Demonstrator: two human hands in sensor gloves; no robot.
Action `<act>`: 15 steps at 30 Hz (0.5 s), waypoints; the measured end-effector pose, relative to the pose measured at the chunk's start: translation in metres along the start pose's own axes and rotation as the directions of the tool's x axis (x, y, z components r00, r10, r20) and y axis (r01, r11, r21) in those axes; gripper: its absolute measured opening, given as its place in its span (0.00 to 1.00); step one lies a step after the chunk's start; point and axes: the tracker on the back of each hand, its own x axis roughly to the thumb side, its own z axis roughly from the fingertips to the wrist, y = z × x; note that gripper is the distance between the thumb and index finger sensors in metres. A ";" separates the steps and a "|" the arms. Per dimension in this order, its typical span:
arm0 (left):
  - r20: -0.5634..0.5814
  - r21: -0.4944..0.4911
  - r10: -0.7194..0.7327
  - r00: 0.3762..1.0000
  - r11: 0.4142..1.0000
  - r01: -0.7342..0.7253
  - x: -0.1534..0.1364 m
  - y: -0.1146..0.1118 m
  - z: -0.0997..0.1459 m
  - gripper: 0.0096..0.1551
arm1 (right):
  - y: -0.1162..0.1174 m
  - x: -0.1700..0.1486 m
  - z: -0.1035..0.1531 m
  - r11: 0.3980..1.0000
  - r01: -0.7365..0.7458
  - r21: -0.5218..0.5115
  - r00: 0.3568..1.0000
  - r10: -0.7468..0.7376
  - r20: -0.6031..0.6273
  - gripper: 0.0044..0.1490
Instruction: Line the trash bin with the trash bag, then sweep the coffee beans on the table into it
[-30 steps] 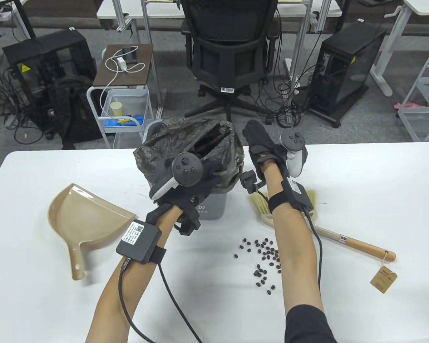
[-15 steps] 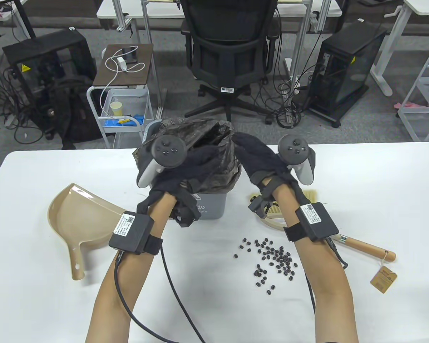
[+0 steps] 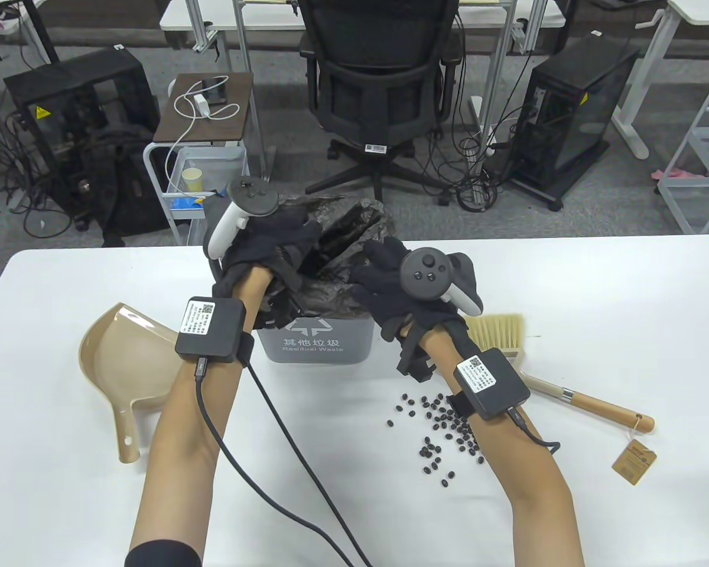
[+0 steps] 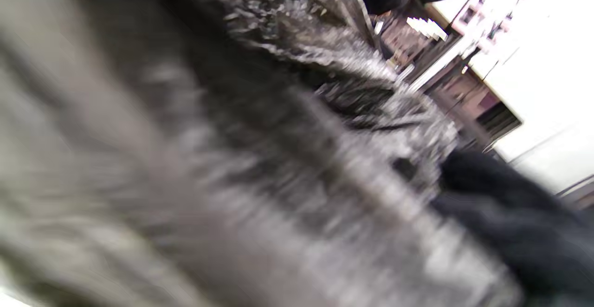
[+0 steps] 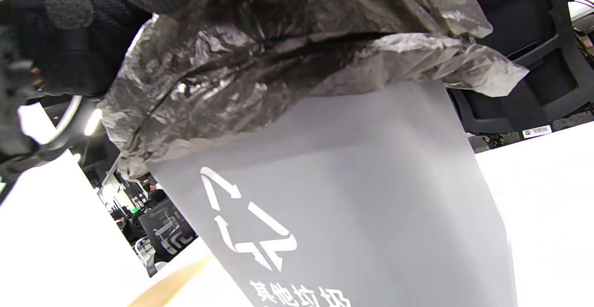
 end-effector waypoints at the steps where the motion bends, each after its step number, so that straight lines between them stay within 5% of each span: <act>1: 0.007 -0.001 0.048 0.999 0.999 -0.048 -0.003 0.003 -0.003 0.40 | 0.000 0.000 0.000 1.000 -0.004 0.005 1.000 0.004 -0.002 0.34; 15: -0.050 -0.021 0.202 0.978 0.979 -0.203 -0.050 0.031 -0.032 0.42 | -0.001 -0.006 -0.001 1.000 0.023 -0.007 1.000 -0.023 0.012 0.32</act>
